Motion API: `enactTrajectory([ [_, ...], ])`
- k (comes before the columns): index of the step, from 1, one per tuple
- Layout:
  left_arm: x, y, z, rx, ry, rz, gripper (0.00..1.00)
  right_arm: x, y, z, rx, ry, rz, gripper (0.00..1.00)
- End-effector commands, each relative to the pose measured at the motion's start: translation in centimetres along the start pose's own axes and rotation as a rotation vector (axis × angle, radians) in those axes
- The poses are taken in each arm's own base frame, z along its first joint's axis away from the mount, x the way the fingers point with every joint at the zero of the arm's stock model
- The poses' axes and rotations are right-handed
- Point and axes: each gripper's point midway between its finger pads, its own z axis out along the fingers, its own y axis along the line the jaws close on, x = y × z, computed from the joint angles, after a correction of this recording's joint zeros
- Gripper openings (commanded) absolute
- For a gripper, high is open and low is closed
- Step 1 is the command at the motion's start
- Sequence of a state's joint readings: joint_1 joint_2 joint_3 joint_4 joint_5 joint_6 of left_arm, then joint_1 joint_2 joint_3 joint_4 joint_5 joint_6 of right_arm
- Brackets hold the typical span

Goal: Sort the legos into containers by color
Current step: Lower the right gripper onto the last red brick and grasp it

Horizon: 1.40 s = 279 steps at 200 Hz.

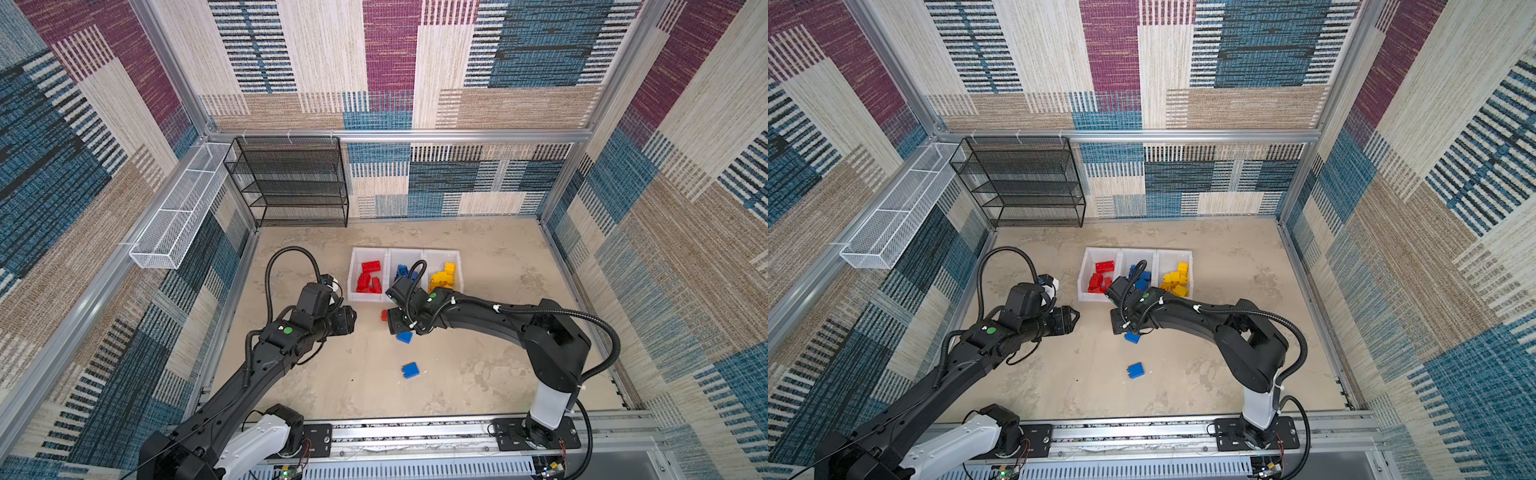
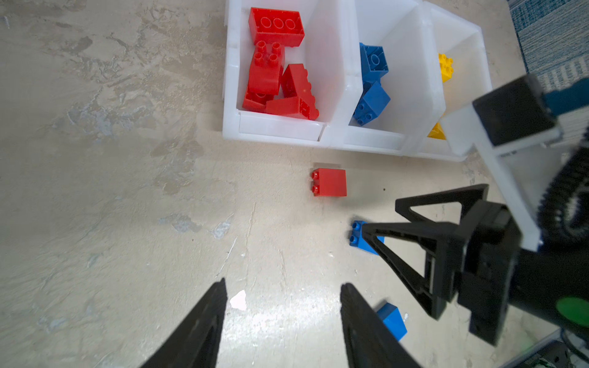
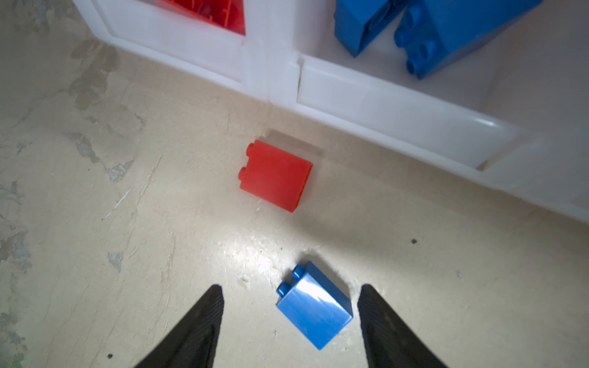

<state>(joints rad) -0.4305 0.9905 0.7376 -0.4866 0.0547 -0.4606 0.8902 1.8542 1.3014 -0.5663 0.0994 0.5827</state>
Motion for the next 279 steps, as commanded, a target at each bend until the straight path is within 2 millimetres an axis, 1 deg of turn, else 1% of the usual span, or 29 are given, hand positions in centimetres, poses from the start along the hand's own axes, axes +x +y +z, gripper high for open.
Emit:
enactTrajectory([
  [1,0.1,0.4,-0.2,-0.011,-0.015,-0.007,0.61,-0.7,0.3,0.9,0.029,-0.016,0.039,0.70],
  [26,0.4,0.5,-0.3,-0.010,-0.017,-0.007,0.61,-1.5,0.4,2.2,0.064,-0.028,0.074,0.70],
  [50,0.8,0.5,-0.1,-0.001,-0.009,-0.009,0.61,-2.2,0.7,3.0,0.072,-0.041,0.099,0.70],
  [90,1.2,0.3,0.1,0.018,0.006,-0.018,0.61,-2.2,0.4,4.6,0.110,-0.041,0.132,0.70],
  [128,1.6,0.1,0.1,0.033,0.014,-0.024,0.61,-2.9,0.6,5.2,0.122,-0.054,0.150,0.68],
  [146,1.8,0.2,0.2,0.032,0.016,-0.025,0.61,-2.8,0.7,5.6,0.125,-0.049,0.147,0.67],
  [165,2.0,0.4,0.2,0.025,0.027,-0.023,0.61,-2.5,0.3,6.0,0.143,-0.046,0.147,0.66],
  [185,2.1,0.4,0.2,0.026,0.027,-0.029,0.61,-2.1,-0.1,6.6,0.164,-0.037,0.149,0.62],
  [200,2.2,0.4,0.2,0.026,0.031,-0.028,0.61,-1.9,-0.1,6.9,0.165,-0.028,0.146,0.59],
  [221,2.3,0.4,0.3,0.025,0.032,-0.029,0.61,-1.8,-0.1,6.8,0.172,-0.030,0.142,0.54],
  [254,2.2,0.4,0.3,0.022,0.032,-0.024,0.61,-1.0,-0.2,6.8,0.168,-0.019,0.137,0.47],
  [279,2.0,0.6,0.4,0.016,0.017,-0.027,0.61,-0.6,0.2,6.2,0.152,-0.022,0.115,0.43],
])
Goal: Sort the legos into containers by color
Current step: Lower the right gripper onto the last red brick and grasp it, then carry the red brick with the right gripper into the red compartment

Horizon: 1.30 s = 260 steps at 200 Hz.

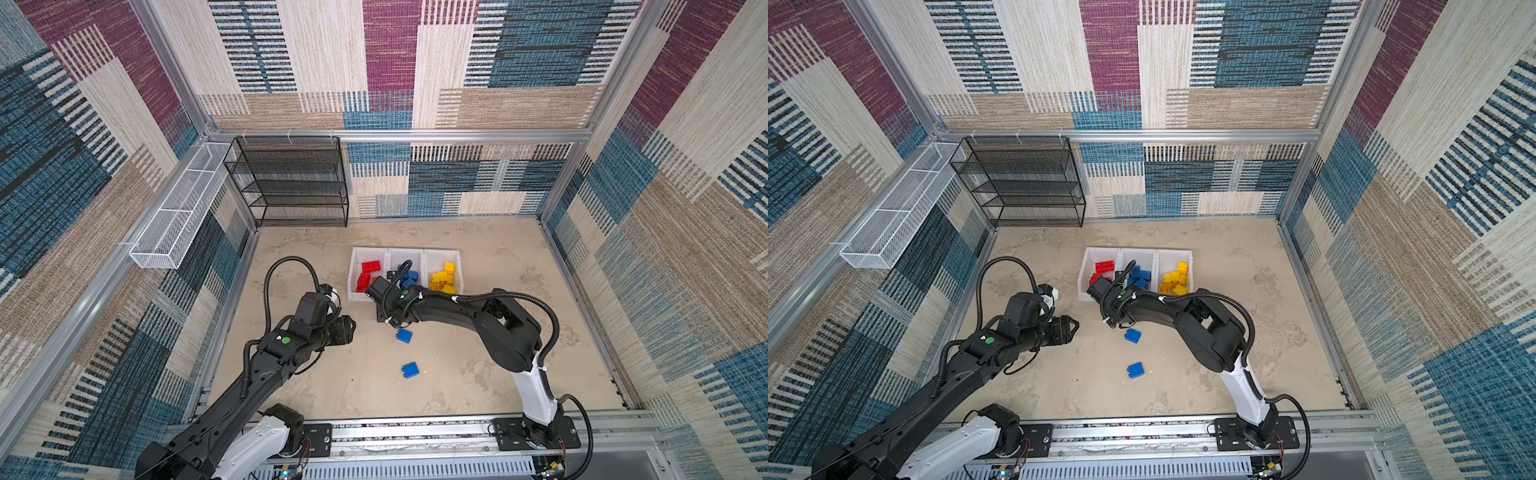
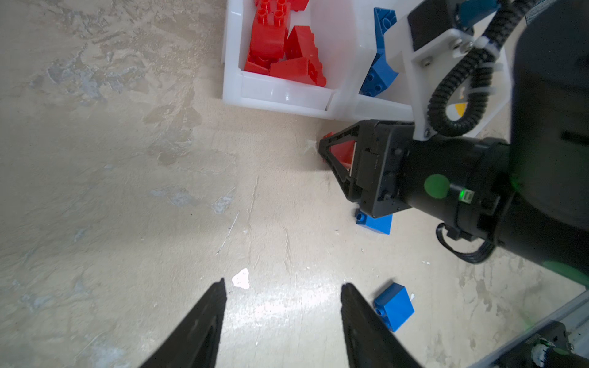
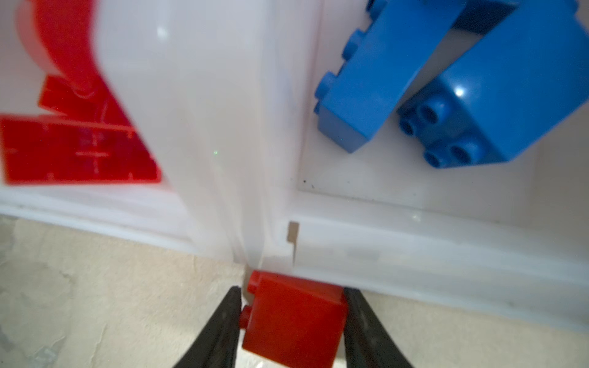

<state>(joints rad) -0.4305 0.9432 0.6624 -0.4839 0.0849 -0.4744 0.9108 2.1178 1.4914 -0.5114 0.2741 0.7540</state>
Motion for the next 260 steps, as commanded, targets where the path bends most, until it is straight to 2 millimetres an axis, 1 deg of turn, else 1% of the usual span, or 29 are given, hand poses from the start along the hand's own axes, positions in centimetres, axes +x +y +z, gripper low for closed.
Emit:
enactTrajectory([
  [1,-0.3,0.0,0.1,0.001,-0.019,-0.012,0.61,2.4,-0.7,-0.2,0.020,0.071,-0.040,0.43],
  [20,-0.2,0.1,0.3,-0.001,-0.013,-0.014,0.61,2.8,-0.8,-0.5,0.006,0.076,-0.040,0.42],
  [48,-0.2,0.3,0.3,-0.014,-0.009,-0.014,0.61,2.9,-0.7,-1.1,-0.016,0.077,-0.038,0.41],
  [59,-0.2,0.3,0.3,-0.017,-0.011,-0.012,0.61,2.6,-0.4,-1.6,-0.025,0.075,-0.042,0.41],
  [70,-0.2,0.4,0.2,-0.021,-0.014,-0.015,0.61,2.1,-0.1,-2.4,-0.037,0.067,-0.049,0.41],
  [84,-0.3,0.4,0.1,-0.020,-0.019,-0.018,0.61,0.8,0.5,-4.1,-0.062,0.036,-0.058,0.41],
  [97,-0.3,0.3,0.0,-0.017,-0.020,-0.022,0.61,-0.9,1.1,-5.9,-0.080,-0.013,-0.072,0.41],
  [107,-0.2,0.3,0.0,-0.017,-0.018,-0.020,0.61,-2.6,1.7,-7.1,-0.088,-0.053,-0.087,0.42],
  [119,-0.2,0.3,0.0,-0.013,-0.017,-0.022,0.61,-4.7,2.3,-7.9,-0.093,-0.096,-0.109,0.42],
  [122,-0.1,0.3,0.0,-0.013,-0.015,-0.023,0.61,-5.6,2.9,-8.4,-0.107,-0.116,-0.110,0.42],
  [130,-0.1,0.3,0.0,-0.010,-0.012,-0.025,0.61,-7.1,3.4,-8.6,-0.117,-0.139,-0.117,0.43],
  [140,0.0,0.1,0.0,-0.001,-0.008,-0.027,0.61,-9.0,4.1,-8.7,-0.128,-0.160,-0.122,0.43],
  [159,0.3,0.1,-0.1,0.005,-0.004,-0.038,0.61,-12.2,5.1,-7.8,-0.127,-0.196,-0.137,0.43],
  [171,0.5,0.1,-0.1,0.008,0.002,-0.044,0.61,-13.8,5.6,-6.9,-0.136,-0.209,-0.139,0.44],
  [185,0.8,0.1,-0.2,0.015,0.008,-0.050,0.61,-15.2,5.9,-5.7,-0.137,-0.216,-0.139,0.43],
  [199,1.1,0.0,-0.1,0.022,0.016,-0.056,0.61,-15.9,5.9,-4.4,-0.131,-0.203,-0.137,0.45],
  [211,1.5,0.2,-0.1,0.020,0.023,-0.062,0.61,-15.9,5.7,-3.6,-0.119,-0.183,-0.142,0.47],
  [224,1.8,0.3,-0.1,0.019,0.024,-0.069,0.61,-16.0,5.7,-3.4,-0.116,-0.183,-0.144,0.51],
  [244,1.9,0.3,-0.1,0.028,0.026,-0.074,0.61,-16.1,5.5,-3.4,-0.119,-0.182,-0.140,0.63],
  [260,2.1,0.1,0.0,0.035,0.035,-0.073,0.61,-16.2,5.2,-3.6,-0.115,-0.181,-0.137,0.69],
])
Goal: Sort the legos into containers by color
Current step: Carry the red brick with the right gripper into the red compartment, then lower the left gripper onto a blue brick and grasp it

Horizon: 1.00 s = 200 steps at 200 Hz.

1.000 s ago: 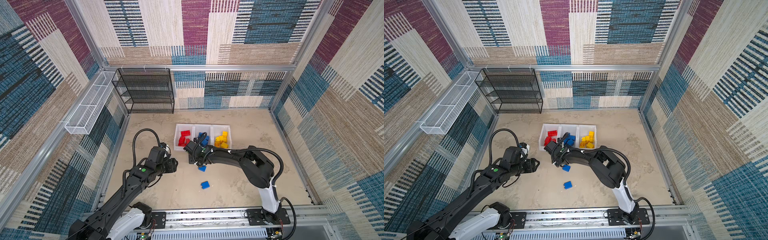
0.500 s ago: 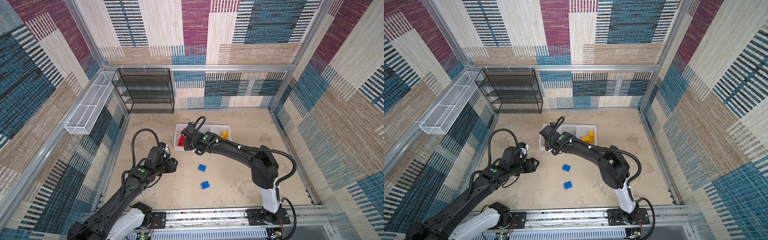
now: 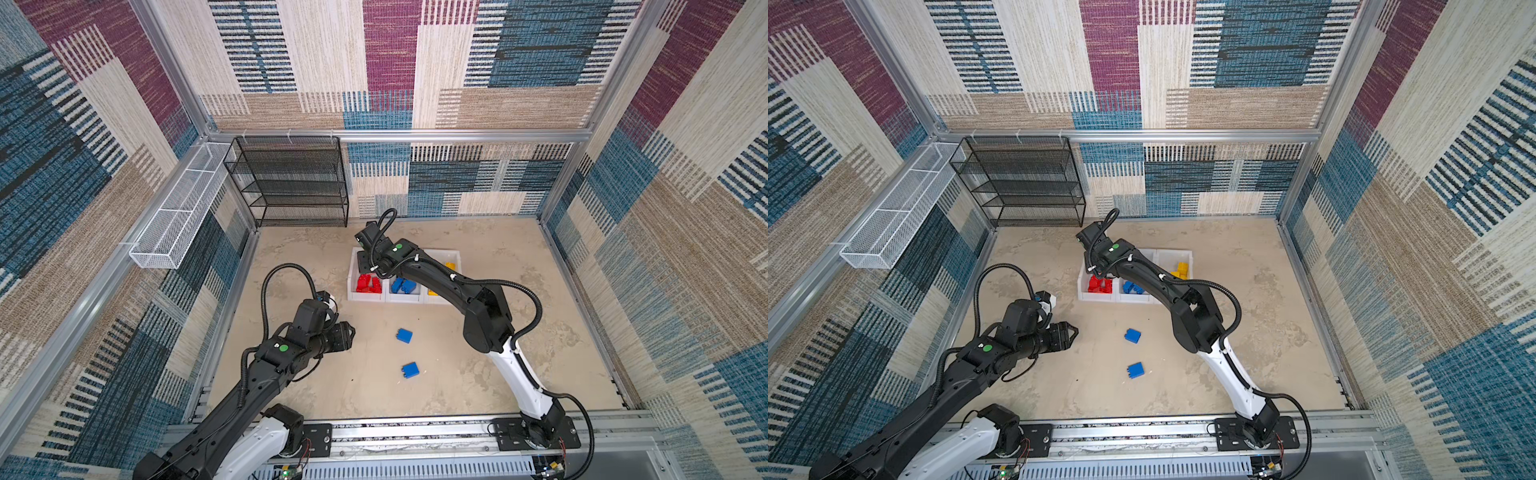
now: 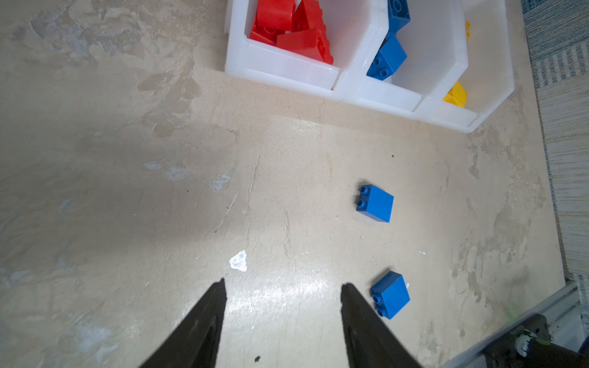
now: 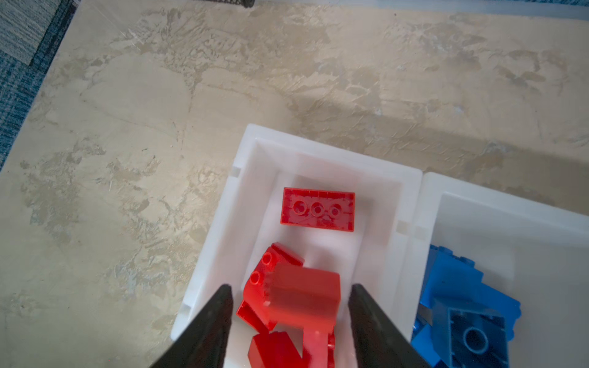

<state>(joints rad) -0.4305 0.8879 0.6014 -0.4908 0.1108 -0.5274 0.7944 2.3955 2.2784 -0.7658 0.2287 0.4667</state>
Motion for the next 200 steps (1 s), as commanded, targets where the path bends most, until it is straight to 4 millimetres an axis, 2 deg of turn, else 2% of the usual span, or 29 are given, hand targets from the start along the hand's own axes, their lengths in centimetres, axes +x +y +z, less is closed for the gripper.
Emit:
enactTrajectory([
  [1,0.2,-0.3,0.0,0.020,0.012,-0.018,0.61,-0.1,-0.4,-0.5,0.004,0.006,-0.011,0.69],
  [27,0.3,-0.3,0.0,0.020,0.017,-0.018,0.61,-0.7,-0.6,-1.5,0.000,-0.009,-0.008,0.72],
  [50,0.5,-0.4,0.0,0.024,0.025,-0.015,0.61,-1.5,-0.8,-3.1,-0.004,-0.026,-0.014,0.73],
  [68,0.6,-0.6,0.1,0.034,0.032,-0.012,0.61,-2.2,-1.2,-5.3,-0.012,-0.053,-0.010,0.73],
  [99,0.9,-0.9,0.3,0.047,0.054,0.001,0.61,-0.8,-2.9,-9.1,-0.029,-0.082,0.015,0.74],
  [123,1.1,-1.6,0.6,0.051,0.072,0.035,0.61,1.7,-5.8,-12.2,-0.014,-0.088,0.049,0.75],
  [157,1.6,-3.4,1.8,0.048,0.108,0.122,0.61,7.6,-12.3,-14.7,0.062,-0.044,0.163,0.76],
  [181,2.1,-5.7,3.0,0.080,0.133,0.196,0.61,11.8,-15.9,-16.1,0.076,-0.032,0.275,0.76],
  [200,2.6,-7.4,4.4,0.090,0.171,0.237,0.61,13.7,-18.0,-17.3,0.097,-0.039,0.322,0.77],
])
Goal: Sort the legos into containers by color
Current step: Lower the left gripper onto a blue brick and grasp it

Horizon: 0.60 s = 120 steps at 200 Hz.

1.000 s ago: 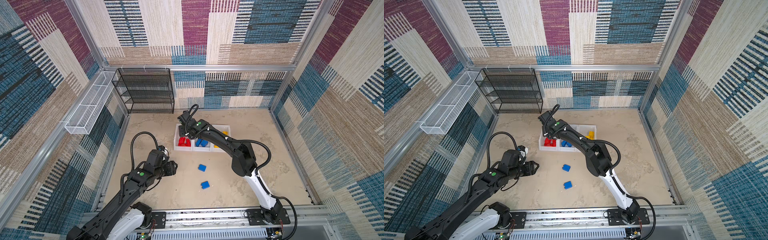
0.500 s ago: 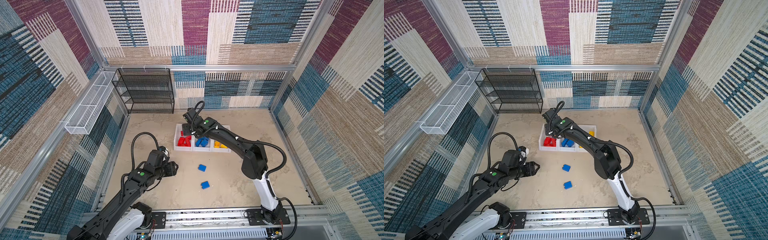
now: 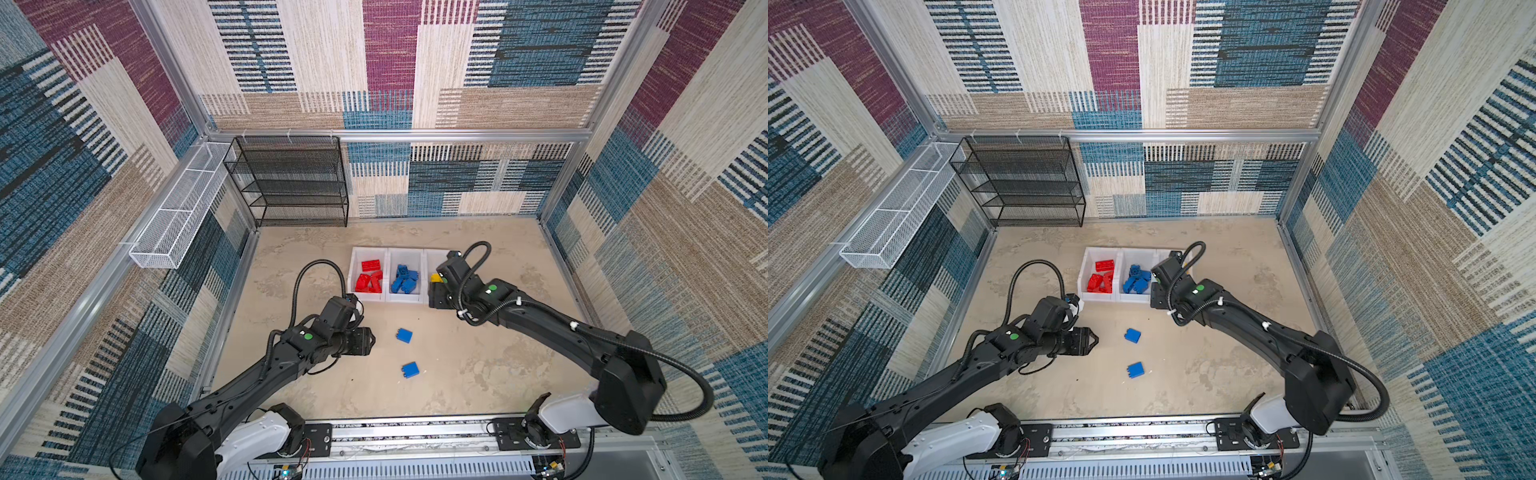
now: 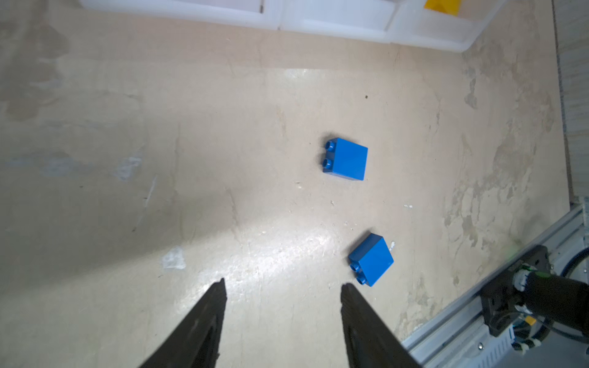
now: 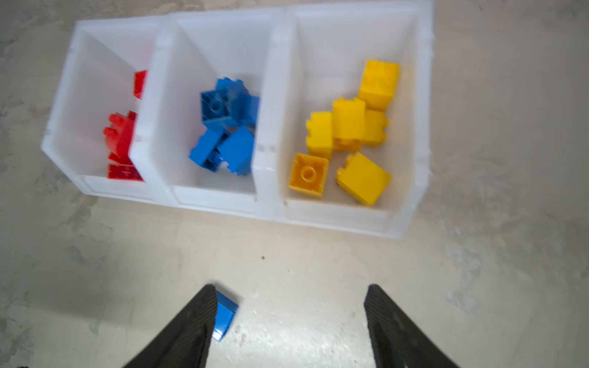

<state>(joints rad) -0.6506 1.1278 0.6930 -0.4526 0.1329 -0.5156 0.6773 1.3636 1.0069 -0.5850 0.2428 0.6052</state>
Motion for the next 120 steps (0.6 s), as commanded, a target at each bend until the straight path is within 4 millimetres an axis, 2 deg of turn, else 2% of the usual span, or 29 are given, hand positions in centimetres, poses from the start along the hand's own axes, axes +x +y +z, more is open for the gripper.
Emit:
enactTrajectory([
  [1,-1.3,-1.7,1.2,0.010,-0.016,0.070,0.61,0.0,-1.3,-0.9,-0.023,-0.051,0.113,0.77],
  [23,-1.5,-3.9,3.0,0.027,0.041,0.131,0.61,1.1,-3.5,-1.3,-0.001,-0.042,0.137,0.78],
  [50,-1.8,-5.9,4.6,0.033,0.088,0.204,0.61,1.9,-4.3,-1.4,-0.010,-0.042,0.155,0.78],
  [78,-2.3,-6.7,6.3,0.021,0.120,0.243,0.61,2.7,-4.9,-1.2,-0.015,-0.035,0.166,0.79],
  [120,-1.9,-6.8,9.1,-0.057,0.213,0.333,0.61,2.8,-5.5,-1.0,-0.021,-0.029,0.165,0.80],
])
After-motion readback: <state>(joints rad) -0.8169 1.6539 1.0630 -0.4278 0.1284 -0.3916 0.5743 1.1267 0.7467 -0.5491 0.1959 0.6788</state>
